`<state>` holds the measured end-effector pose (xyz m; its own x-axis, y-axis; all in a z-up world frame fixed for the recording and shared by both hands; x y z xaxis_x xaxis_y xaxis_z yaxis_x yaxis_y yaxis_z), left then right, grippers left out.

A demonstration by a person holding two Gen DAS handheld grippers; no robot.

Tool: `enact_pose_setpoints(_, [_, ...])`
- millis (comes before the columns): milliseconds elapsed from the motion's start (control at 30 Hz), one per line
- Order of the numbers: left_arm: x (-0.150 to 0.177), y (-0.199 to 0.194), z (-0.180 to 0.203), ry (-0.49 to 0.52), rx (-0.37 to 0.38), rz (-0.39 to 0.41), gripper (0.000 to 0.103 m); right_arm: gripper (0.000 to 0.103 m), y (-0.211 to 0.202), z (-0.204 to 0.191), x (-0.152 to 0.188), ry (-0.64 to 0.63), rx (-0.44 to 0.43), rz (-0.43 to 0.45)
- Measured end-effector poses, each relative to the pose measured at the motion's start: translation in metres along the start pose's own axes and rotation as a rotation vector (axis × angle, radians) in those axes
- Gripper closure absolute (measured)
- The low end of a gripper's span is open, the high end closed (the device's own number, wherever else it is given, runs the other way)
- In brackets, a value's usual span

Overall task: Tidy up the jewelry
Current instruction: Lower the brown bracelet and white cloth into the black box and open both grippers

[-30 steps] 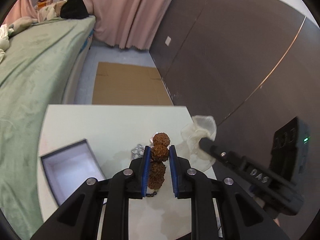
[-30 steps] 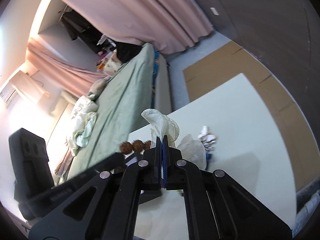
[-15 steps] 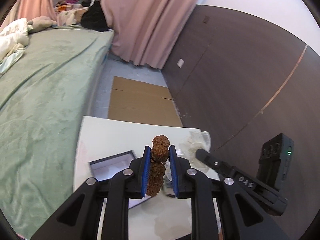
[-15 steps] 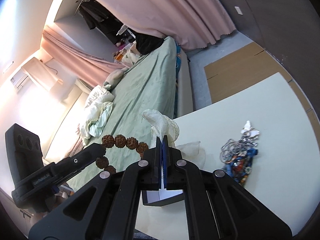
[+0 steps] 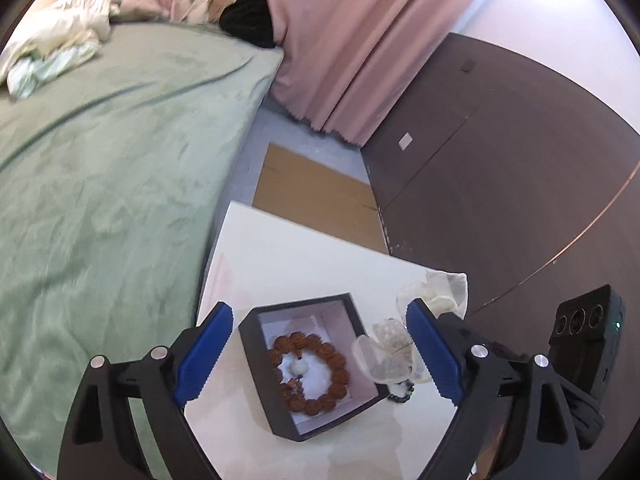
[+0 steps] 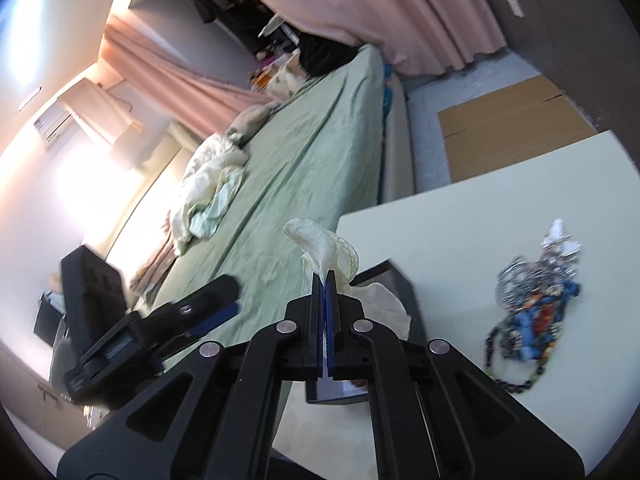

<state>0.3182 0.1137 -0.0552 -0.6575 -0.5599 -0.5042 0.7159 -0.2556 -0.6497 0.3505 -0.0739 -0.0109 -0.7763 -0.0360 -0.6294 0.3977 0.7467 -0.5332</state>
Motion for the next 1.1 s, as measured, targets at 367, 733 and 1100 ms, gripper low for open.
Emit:
enact_pose_setpoints(367, [-0.008, 0.002, -0.008, -0.017, -0.005, 0.054, 0.009, 0.03, -0.003, 0.017, 0.013, 0.019, 0.103, -0.077])
enact_pose_setpoints(733, [0.012, 0.021, 0.028, 0.1, 0.026, 0.0, 0.011, 0.03, -0.056, 0.073, 0.025, 0.121, 0.241, -0.046])
enact_pose_setpoints(1100, [0.054, 0.066, 0.095, 0.273, 0.067, -0.15, 0.025, 0.03, -0.095, 0.121, 0.035, 0.285, 0.256, 0.015])
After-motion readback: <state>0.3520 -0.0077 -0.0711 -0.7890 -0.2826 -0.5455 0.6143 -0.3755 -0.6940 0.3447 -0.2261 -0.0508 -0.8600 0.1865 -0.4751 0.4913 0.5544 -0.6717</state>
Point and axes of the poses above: each gripper's, at about its wrist camera, not at the fingertips, and y roughly the way its jaws point, z to its right, x to its underside, the point moved 1 cm from there along y, roughly the way its jaws point, and after that the axes turned 8 degrees about -y, right-handed, at the moved point
